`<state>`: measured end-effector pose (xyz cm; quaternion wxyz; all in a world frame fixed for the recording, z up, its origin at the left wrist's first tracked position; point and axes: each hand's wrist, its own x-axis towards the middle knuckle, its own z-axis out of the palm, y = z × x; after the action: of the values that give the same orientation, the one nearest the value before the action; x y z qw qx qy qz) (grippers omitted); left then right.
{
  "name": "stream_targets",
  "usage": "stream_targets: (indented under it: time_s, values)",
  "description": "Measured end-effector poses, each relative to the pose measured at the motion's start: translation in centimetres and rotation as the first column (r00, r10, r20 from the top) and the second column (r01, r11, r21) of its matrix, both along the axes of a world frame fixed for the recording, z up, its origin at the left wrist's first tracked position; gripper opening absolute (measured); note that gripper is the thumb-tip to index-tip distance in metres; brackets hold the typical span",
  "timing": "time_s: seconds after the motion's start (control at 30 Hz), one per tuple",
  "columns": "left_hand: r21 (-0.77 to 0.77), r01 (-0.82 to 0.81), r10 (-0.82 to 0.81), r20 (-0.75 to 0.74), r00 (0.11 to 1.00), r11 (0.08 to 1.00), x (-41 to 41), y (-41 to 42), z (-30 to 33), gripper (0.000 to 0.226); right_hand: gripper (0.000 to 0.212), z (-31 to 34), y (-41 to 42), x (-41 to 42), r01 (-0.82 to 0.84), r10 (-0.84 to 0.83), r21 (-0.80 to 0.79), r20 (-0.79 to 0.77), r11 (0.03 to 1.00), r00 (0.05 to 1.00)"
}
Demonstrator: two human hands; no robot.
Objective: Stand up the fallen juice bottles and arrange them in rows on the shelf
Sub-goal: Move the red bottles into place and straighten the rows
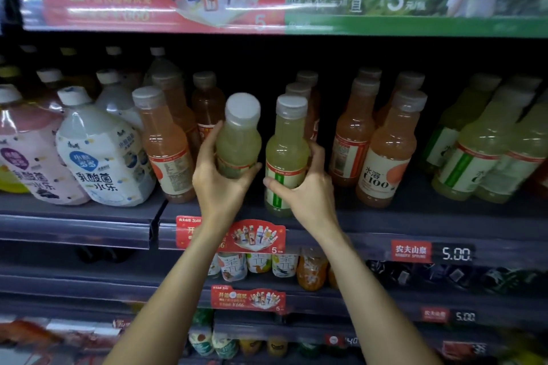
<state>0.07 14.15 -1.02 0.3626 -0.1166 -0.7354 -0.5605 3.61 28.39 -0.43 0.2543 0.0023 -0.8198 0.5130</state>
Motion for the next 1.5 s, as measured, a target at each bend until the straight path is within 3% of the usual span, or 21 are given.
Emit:
stream_targets:
  time_s: [0.13,0.27,0.4,0.5,0.67,0.87,1.07,1.27,1.37,1.5]
  values:
    - [-0.08,0.124,-0.129,-0.061,0.99,0.989,3.1,0.5,1.3,0.085,0.081,0.5,1.7,3.2,-0.042,0.016,-0.267,-0.098,0.963,0.995]
    - [-0.197,0.323,-0.332,-0.013,0.943,0.926,4.7,3.2,3.5,0.087,0.076,1.8,6.7,8.1,-0.044,-0.015,-0.378,-0.151,0.925,0.988]
    - [-0.224,0.542,-0.532,0.108,0.84,0.81,5.4,10.3,3.9,0.085,0.084,1.8,13.6,11.1,0.097,-0.181,-0.485,-0.129,0.869,0.975]
    - [-0.222,0.608,-0.586,0.161,0.794,0.762,5.6,16.3,3.3,0.082,0.082,2.2,18.2,12.2,0.221,-0.321,-0.525,-0.108,0.822,0.941]
    - [-0.21,0.604,-0.561,0.232,0.794,0.768,4.8,24.8,2.5,0.094,0.075,2.1,25.2,12.0,0.417,-0.497,-0.434,-0.085,0.799,0.864]
    - [-0.099,0.481,-0.451,0.224,0.864,0.871,2.9,29.5,-0.1,0.096,0.079,1.3,29.7,10.4,0.492,-0.518,-0.228,-0.068,0.84,0.853]
    - [0.035,0.597,-0.581,0.287,0.762,0.801,2.9,30.5,0.1,0.101,0.078,-0.1,30.9,9.4,0.404,-0.409,-0.077,-0.066,0.911,0.91]
    - [0.204,0.649,-0.675,0.337,0.656,0.733,3.7,31.0,1.3,0.105,0.078,-1.0,31.7,9.7,0.213,-0.204,-0.117,0.084,0.97,0.975]
    - [0.189,0.678,-0.694,0.346,0.631,0.711,4.5,31.7,1.0,0.102,0.09,-2.4,31.5,9.9,0.125,-0.108,-0.128,0.13,0.984,0.986]
    - [0.16,0.664,-0.672,0.341,0.658,0.731,5.6,32.5,0.3,0.097,0.098,-3.0,31.1,9.9,0.124,-0.112,-0.09,0.134,0.988,0.985]
